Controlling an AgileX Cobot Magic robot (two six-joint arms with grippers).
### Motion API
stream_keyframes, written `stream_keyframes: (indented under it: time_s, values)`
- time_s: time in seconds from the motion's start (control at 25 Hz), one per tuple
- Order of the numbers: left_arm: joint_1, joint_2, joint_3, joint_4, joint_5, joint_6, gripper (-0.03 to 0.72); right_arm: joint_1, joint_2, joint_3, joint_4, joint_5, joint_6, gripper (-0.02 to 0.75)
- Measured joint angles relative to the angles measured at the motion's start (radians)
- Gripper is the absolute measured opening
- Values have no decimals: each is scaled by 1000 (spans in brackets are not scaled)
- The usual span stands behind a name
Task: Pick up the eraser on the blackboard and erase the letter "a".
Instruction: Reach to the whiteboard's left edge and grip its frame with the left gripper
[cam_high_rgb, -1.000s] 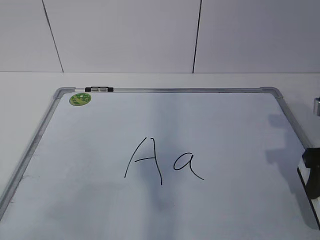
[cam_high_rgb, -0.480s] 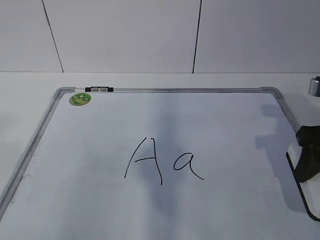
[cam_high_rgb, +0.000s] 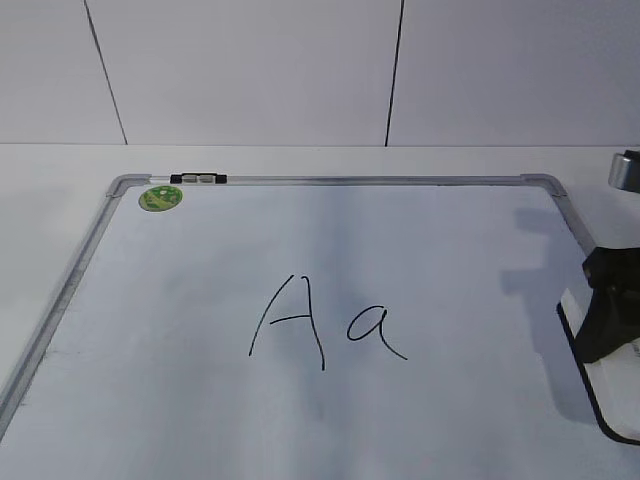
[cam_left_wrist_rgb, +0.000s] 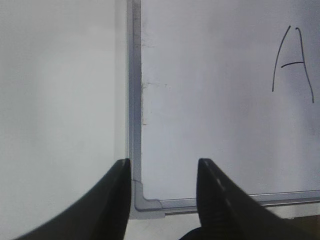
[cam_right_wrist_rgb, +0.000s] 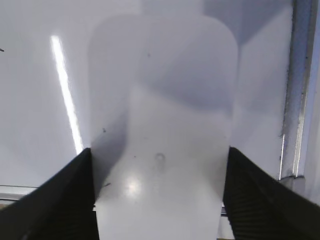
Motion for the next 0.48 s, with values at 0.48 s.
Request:
stream_keyframes:
  time_s: [0.48]
  values:
    - [0,345,-182,4,-37,18,331,0,0,0,2,37,-19,551]
